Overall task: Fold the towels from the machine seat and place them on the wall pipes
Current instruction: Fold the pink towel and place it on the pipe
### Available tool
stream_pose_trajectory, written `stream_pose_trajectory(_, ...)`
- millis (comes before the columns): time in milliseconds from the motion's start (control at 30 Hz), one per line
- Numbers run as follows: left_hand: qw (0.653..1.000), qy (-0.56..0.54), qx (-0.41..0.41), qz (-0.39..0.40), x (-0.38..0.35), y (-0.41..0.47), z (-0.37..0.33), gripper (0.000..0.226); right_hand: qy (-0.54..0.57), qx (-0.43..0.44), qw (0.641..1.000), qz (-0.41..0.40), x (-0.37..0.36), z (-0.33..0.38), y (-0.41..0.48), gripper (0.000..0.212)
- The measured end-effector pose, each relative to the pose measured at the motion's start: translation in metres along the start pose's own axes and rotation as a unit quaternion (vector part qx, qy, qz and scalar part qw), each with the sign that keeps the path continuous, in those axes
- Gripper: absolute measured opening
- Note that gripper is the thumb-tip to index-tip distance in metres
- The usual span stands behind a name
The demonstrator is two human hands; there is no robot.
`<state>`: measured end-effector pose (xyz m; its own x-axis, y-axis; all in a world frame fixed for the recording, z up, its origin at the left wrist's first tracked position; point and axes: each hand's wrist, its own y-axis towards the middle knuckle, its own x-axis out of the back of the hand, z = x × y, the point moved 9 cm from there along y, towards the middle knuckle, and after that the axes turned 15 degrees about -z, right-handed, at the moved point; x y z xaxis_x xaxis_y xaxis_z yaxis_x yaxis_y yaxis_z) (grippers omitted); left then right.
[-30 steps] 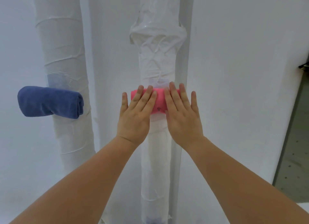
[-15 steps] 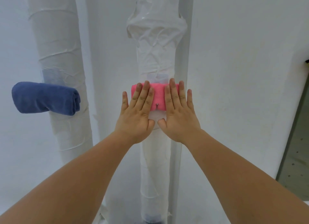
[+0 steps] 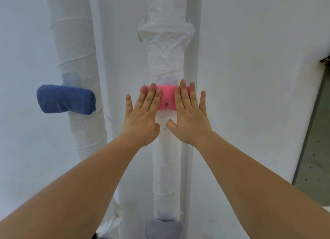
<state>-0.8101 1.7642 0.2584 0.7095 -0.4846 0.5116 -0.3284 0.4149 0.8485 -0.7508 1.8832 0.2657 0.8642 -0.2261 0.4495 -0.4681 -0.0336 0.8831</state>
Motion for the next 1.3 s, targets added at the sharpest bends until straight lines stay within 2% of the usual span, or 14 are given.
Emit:
stream_pose_trajectory(233,0.997,-0.024,0.058,-0.034,0.023,-0.036,0.02,0.101,0.038,-0.025,0.998,-0.045,0.015,0.003,-0.039,0.09)
stream_pose_trajectory(433,0.992,-0.101,0.056,-0.05,0.009,-0.071,0.031,0.076,0.056,-0.06,0.994,-0.071,0.007,0.011,-0.086,0.067)
stream_pose_trajectory(667,0.987,-0.157,0.002,0.029,-0.06,-0.131,0.076,0.077,0.0,-0.119,0.993,0.01,-0.057,0.076,-0.128,0.065)
stream_pose_trajectory(800,0.954,-0.286,0.003,0.092,-0.089,-0.19,0.131,0.076,-0.028,-0.187,0.979,0.082,-0.092,0.148,-0.171,0.065)
stream_pose_trajectory(900,0.915,-0.368,-0.036,0.163,-0.105,-0.249,0.177,0.075,-0.066,-0.261,0.953,0.139,-0.107,0.219,-0.22,0.065)
stream_pose_trajectory(1033,0.861,-0.441,-0.143,0.208,-0.082,-0.313,0.227,0.063,-0.122,-0.369,0.885,0.255,-0.1,0.322,-0.287,0.069)
stream_pose_trajectory(1133,0.843,-0.45,-0.186,0.229,-0.06,-0.338,0.259,0.064,-0.15,-0.395,0.845,0.327,-0.08,0.385,-0.304,0.069)
stream_pose_trajectory(1300,0.821,-0.45,-0.196,0.293,-0.049,-0.36,0.279,0.064,-0.16,-0.473,0.794,0.347,-0.03,0.435,-0.322,0.067)
